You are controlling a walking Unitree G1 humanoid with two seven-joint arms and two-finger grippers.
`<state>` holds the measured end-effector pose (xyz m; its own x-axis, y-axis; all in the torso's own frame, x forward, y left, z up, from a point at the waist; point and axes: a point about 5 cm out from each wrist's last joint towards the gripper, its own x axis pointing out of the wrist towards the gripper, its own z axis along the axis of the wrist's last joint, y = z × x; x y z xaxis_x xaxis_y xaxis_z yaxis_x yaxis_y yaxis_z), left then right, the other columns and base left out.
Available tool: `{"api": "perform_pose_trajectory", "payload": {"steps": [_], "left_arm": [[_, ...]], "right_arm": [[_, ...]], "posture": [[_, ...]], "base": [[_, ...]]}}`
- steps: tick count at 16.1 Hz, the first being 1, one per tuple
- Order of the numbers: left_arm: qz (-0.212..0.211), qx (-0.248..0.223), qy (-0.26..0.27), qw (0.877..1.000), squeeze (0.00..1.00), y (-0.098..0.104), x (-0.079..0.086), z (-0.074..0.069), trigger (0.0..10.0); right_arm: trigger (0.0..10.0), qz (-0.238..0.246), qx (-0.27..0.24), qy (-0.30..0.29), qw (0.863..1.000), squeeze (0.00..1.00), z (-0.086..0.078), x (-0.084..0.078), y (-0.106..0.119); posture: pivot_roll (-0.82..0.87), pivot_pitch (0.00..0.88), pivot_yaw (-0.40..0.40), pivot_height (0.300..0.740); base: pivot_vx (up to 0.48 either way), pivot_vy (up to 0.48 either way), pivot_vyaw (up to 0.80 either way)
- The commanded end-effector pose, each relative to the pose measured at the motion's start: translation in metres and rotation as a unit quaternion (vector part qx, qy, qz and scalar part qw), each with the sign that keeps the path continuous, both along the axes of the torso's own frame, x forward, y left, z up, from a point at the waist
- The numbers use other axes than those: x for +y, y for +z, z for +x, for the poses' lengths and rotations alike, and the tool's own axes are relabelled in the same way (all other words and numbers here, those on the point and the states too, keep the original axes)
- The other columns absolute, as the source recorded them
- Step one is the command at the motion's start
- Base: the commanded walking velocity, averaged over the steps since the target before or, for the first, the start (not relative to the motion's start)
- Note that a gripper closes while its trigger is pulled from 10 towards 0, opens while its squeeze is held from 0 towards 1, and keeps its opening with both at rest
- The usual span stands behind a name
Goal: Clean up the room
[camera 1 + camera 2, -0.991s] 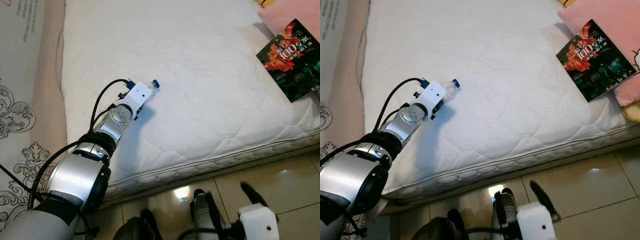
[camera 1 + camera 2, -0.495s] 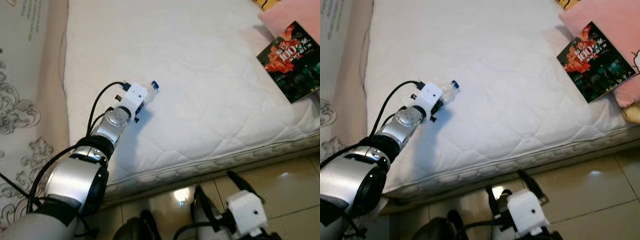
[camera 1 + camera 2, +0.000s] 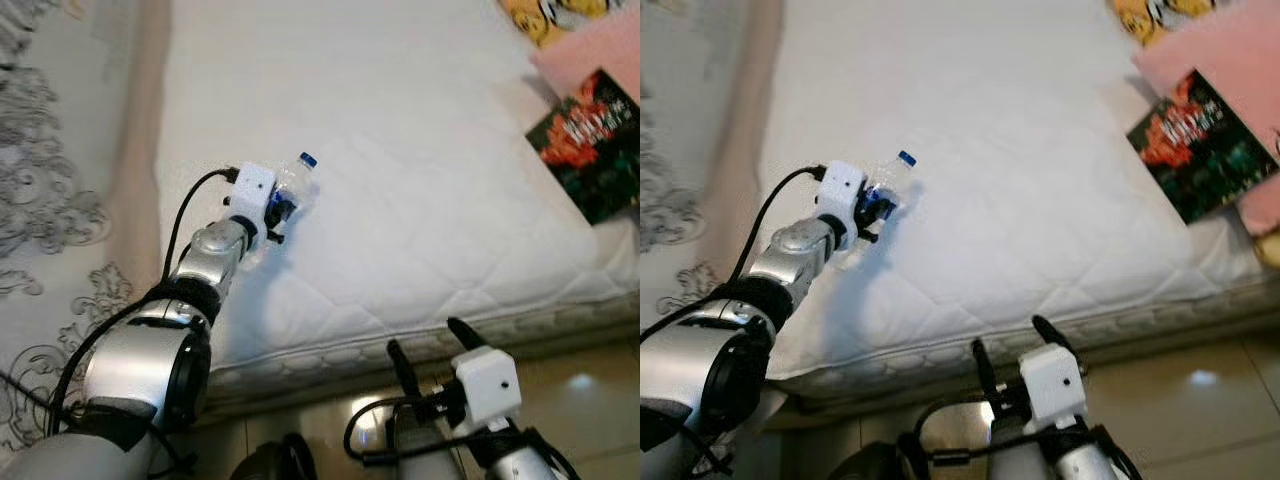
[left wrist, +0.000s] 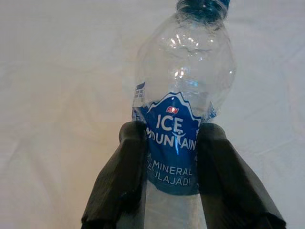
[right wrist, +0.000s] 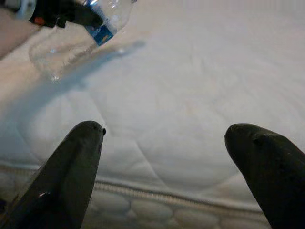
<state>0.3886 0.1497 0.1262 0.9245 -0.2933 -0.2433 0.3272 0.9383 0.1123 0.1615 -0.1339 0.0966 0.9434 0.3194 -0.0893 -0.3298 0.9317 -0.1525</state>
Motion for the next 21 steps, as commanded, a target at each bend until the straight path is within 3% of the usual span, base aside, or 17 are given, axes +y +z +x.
{"api": "perform_pose_trajectory", "payload": {"steps": [1,4,7,8,10,11,12,13,14,16,18,19,20,21], "left_arm": [[-0.018,-0.003,0.03,0.999,0.0,-0.004,0.027,-0.005,0.0],[-0.044,-0.02,0.03,0.998,0.0,-0.011,0.048,-0.016,0.0],[-0.094,-0.055,0.052,0.993,0.0,-0.007,0.056,-0.02,0.0],[-0.11,-0.078,0.061,0.989,0.0,-0.009,0.053,-0.026,0.0],[-0.139,-0.08,0.062,0.985,0.0,-0.019,0.042,-0.037,0.0],[-0.148,-0.08,0.061,0.984,0.0,-0.029,0.032,-0.049,0.0],[-0.132,-0.085,0.061,0.986,0.0,-0.034,0.028,-0.057,10.0],[-0.094,-0.087,0.066,0.99,0.0,-0.046,0.024,-0.072,10.0],[-0.084,-0.077,0.074,0.991,0.0,-0.054,0.022,-0.081,10.0],[-0.083,-0.073,0.089,0.99,0.0,-0.057,0.017,-0.084,10.0],[-0.105,-0.074,0.139,0.982,0.0,-0.056,0.021,-0.086,10.0],[-0.119,-0.091,0.171,0.974,0.0,-0.053,0.03,-0.09,10.0],[-0.13,-0.084,0.154,0.976,0.0,-0.054,0.025,-0.091,10.0],[-0.106,-0.076,0.15,0.98,0.0,-0.057,0.023,-0.092,10.0]], "right_arm": [[10.0,0.008,0.0,0.009,1.0,0.0,0.002,0.002,-0.001],[10.0,0.009,-0.005,0.006,1.0,0.0,0.013,-0.004,-0.003],[10.0,0.045,0.001,-0.071,0.997,0.0,0.028,-0.022,-0.004],[10.0,0.061,-0.005,-0.092,0.994,0.0,0.034,-0.028,-0.002],[10.0,0.059,-0.019,-0.095,0.993,0.0,0.04,-0.029,0.0],[10.0,0.08,-0.023,-0.1,0.991,0.0,0.043,-0.03,0.001],[10.0,0.097,-0.023,-0.103,0.99,0.0,0.045,-0.03,0.002],[10.0,0.102,-0.027,-0.116,0.988,0.0,0.049,-0.036,0.004],[10.0,0.093,-0.029,-0.126,0.987,0.0,0.052,-0.043,0.003],[10.0,0.096,-0.023,-0.163,0.982,0.0,0.057,-0.057,-0.005],[10.0,0.113,-0.016,-0.209,0.971,0.0,0.059,-0.07,-0.011],[10.0,0.103,-0.019,-0.203,0.973,0.0,0.058,-0.069,-0.01],[10.0,0.087,-0.02,-0.192,0.977,0.0,0.059,-0.067,-0.01],[10.0,0.071,-0.016,-0.176,0.982,0.0,0.06,-0.062,-0.012]], "posture": [[-0.29,0.08,0.166,0.74],[-0.25,0.031,0.151,0.74],[-0.21,0.0,0.135,0.74],[-0.2,0.0,0.132,0.74],[-0.2,0.0,0.123,0.74],[-0.2,0.0,0.12,0.74],[-0.21,0.0,0.116,0.74],[-0.22,0.0,0.105,0.74],[-0.22,0.0,0.09,0.74],[-0.22,0.0,0.066,0.74],[-0.22,0.0,0.061,0.74],[-0.21,0.0,0.054,0.74],[-0.21,0.0,0.049,0.74],[-0.21,0.0,0.049,0.74]], "base": [[0.0,0.0,0.0],[0.0,0.0,0.0],[0.0,0.0,0.0],[0.0,0.0,0.0],[0.0,0.0,0.0],[0.0,0.0,0.0],[0.0,0.0,0.0],[0.0,0.0,0.0],[0.0,0.0,0.0],[0.0,0.0,0.0],[0.0,0.0,0.0],[0.0,0.0,0.0],[0.0,0.0,0.0],[0.0,0.0,0.0]]}}
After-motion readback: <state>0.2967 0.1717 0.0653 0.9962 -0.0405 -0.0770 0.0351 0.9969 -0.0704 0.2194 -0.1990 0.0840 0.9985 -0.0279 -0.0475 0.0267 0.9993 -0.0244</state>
